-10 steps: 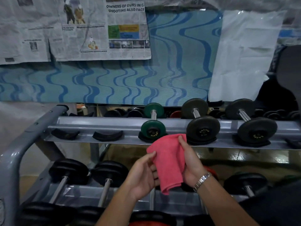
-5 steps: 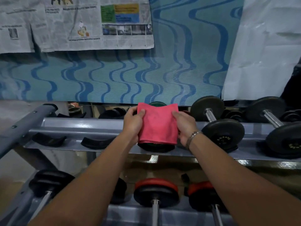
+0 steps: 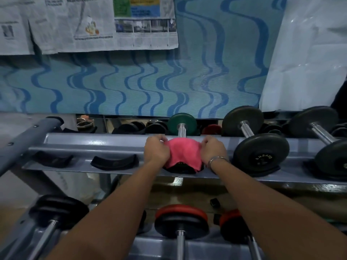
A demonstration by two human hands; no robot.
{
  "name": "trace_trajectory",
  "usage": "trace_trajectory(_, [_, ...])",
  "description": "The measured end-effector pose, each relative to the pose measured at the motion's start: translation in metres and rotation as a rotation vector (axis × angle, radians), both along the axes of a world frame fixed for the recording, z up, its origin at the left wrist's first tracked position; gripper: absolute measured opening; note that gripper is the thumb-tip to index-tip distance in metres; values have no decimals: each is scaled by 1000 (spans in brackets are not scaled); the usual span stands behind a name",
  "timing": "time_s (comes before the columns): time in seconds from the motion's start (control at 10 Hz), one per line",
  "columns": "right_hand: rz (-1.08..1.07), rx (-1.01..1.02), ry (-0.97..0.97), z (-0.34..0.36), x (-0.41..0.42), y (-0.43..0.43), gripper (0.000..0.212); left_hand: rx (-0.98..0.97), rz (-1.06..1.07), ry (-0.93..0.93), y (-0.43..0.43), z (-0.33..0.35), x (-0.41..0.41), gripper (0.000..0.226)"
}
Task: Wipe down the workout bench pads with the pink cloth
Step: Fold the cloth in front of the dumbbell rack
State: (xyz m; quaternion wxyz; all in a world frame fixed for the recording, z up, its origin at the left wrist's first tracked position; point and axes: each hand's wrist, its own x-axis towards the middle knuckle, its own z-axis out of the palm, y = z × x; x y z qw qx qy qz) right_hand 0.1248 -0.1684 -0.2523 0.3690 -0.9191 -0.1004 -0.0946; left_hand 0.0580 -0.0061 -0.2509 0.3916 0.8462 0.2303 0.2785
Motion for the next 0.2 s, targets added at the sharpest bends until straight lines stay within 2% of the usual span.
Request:
trace_trajectory(0.1, [59,-194,-56,9,-9,-18,23,409,-4,171,1,8,-19,27])
trace_trajectory(0.2, [176,-253,-136,38,-26,-32,30,635,-44,218,-8,38,-39,33])
